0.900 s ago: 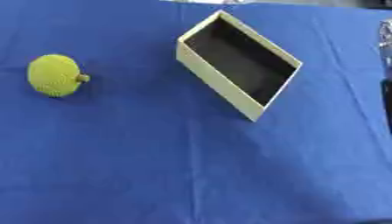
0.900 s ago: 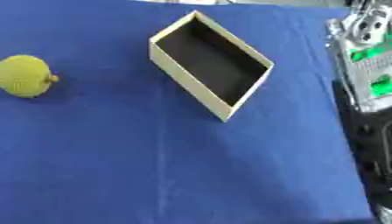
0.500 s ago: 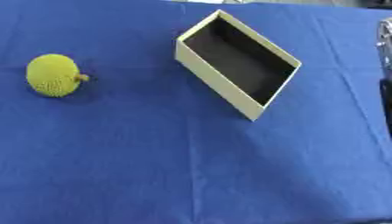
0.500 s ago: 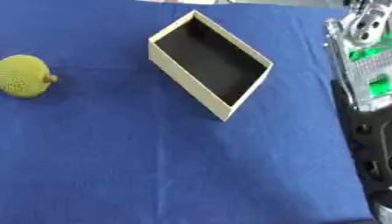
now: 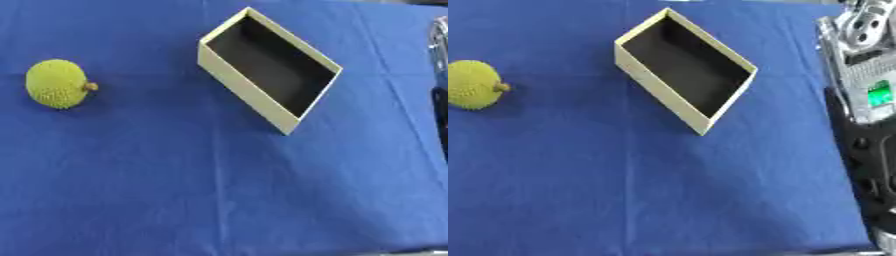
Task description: Pick up objects on the table and place them in the box.
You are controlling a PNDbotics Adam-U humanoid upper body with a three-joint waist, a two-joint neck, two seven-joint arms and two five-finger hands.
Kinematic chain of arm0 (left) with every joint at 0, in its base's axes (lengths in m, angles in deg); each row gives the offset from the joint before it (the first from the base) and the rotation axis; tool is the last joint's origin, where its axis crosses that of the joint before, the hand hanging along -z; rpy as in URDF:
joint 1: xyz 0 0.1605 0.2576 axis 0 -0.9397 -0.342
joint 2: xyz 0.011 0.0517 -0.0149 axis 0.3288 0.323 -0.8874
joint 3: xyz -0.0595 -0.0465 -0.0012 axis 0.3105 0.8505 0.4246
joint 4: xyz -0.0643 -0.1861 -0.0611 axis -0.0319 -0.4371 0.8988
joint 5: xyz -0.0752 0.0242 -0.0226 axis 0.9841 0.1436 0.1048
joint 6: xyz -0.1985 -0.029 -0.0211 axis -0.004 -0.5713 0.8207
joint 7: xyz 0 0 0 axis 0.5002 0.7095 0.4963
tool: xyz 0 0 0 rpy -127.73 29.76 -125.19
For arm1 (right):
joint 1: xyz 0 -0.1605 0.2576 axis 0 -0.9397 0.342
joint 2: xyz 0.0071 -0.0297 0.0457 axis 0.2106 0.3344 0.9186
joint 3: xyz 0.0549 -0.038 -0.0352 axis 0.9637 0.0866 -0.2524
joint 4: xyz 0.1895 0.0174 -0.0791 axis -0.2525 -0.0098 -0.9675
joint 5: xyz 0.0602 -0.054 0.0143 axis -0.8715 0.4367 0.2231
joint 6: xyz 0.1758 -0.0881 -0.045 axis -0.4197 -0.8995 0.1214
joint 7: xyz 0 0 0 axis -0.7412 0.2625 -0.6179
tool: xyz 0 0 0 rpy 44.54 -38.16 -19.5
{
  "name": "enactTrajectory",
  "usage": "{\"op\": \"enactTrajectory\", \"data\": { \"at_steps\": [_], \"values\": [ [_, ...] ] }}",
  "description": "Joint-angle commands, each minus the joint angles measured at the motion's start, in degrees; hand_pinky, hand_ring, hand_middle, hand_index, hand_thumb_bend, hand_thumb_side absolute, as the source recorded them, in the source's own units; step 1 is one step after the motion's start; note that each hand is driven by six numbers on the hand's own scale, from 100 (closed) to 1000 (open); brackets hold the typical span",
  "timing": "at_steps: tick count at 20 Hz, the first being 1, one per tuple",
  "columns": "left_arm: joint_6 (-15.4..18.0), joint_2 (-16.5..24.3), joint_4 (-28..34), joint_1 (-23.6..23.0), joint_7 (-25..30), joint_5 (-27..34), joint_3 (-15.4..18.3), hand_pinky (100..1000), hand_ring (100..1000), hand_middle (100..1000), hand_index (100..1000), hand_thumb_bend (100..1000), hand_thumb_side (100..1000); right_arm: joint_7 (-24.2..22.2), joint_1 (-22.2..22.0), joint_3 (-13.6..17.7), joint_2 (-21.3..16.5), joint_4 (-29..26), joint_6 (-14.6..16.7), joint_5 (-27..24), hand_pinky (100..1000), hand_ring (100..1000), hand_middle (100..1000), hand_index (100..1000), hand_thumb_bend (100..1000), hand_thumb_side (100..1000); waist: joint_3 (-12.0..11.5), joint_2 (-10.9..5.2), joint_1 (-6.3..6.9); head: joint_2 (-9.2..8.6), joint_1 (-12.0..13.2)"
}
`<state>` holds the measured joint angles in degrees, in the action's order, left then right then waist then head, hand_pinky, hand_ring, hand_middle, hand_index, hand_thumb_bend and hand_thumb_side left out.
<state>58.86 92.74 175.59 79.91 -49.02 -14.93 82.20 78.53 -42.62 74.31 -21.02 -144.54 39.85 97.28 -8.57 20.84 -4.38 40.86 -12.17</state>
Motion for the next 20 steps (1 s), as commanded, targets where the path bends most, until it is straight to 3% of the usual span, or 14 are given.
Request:
{"op": "enactTrajectory", "data": {
  "at_steps": [1,5,11,16,20],
  "values": [
    [-2.2,6.3,0.8,-2.3,2.7,-2.8,-1.1,825,838,824,858,577,341,-0.3,0.6,0.0,-1.9,-0.9,0.0,0.1,805,770,776,837,322,809,0.0,-0.97,0.63,0.41,-0.4],
    [-5.3,12.1,0.8,-6.0,6.3,-6.4,-4.1,839,865,863,890,577,401,-0.7,0.8,-0.1,-2.1,-0.9,-0.1,0.1,805,770,776,838,323,809,0.3,-1.14,0.77,0.34,-0.6],
    [-6.2,18.2,0.8,-8.6,11.8,-11.9,-8.6,859,894,907,903,612,433,-1.1,1.0,-0.4,-2.1,-0.9,-0.1,0.1,805,771,777,838,323,808,0.6,-1.28,0.84,0.25,-0.3],
    [-7.7,19.6,0.8,-8.9,16.0,-16.1,-12.2,859,895,909,905,618,449,-1.3,1.2,-0.5,-2.0,-0.9,-0.1,0.1,806,771,777,838,324,808,0.8,-1.39,0.93,0.13,0.1],
    [-6.9,19.6,0.7,-8.8,19.3,-19.4,-13.0,861,897,910,918,652,467,-1.4,1.2,-0.5,-2.0,-0.9,-0.1,0.1,806,771,776,838,325,808,0.7,-1.40,0.93,-0.03,0.2]
  ]
}}
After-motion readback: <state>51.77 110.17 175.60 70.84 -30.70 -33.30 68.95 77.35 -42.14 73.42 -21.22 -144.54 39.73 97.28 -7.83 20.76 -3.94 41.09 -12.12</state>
